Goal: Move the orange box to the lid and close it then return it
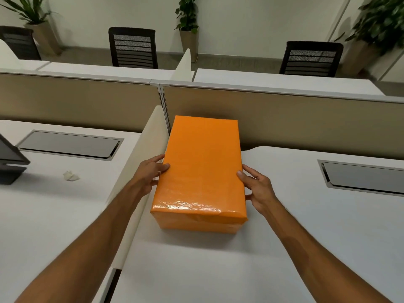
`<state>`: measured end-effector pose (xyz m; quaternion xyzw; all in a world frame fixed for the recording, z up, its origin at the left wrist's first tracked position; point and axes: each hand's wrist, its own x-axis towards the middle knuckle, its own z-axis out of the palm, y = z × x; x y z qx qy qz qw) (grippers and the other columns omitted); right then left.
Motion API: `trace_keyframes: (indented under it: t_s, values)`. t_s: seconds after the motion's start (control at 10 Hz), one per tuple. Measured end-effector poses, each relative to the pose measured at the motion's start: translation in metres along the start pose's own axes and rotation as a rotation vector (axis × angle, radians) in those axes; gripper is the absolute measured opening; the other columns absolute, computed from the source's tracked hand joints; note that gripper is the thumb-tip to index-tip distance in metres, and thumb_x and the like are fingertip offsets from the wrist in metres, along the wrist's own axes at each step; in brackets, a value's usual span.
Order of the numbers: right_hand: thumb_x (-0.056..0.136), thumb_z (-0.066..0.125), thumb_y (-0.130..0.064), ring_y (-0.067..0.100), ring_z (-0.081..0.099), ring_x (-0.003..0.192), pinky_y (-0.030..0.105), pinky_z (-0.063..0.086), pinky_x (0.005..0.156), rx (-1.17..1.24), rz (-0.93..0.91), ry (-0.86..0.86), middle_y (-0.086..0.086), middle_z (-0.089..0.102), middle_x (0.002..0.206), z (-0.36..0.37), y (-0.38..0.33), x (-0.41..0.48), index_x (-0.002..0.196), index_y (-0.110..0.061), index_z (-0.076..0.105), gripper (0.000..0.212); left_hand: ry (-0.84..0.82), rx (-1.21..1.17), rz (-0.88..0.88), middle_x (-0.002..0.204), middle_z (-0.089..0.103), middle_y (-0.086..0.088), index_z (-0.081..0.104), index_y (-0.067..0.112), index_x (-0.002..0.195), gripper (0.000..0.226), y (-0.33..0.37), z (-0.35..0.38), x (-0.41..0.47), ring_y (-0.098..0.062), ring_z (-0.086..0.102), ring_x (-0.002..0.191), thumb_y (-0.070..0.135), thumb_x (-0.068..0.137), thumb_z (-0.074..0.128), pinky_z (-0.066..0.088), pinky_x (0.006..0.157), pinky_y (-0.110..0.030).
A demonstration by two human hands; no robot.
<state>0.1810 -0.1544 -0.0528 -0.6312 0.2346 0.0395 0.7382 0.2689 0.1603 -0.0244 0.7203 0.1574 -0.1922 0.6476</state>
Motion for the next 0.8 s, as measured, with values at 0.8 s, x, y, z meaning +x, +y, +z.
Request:
trace_keyframes:
  t_s: [0.8]
  values:
    - [0.092,0.067,-0.035,0.023,0.058,0.121,0.033,0.049,0.095,-0.398,-0.241,0.109,0.009,0.061,0.136,-0.034,-0.019,-0.036,0.140,-0.022,0.054,0.052,0.126,0.776,0.488,0.163,0.026,-0.012,0.023,0.015,0.157,0.083,0.012,0.066,-0.073,-0.033,0.026,0.149,0.044,0.091,0.064,0.026,0.118,-0.054]
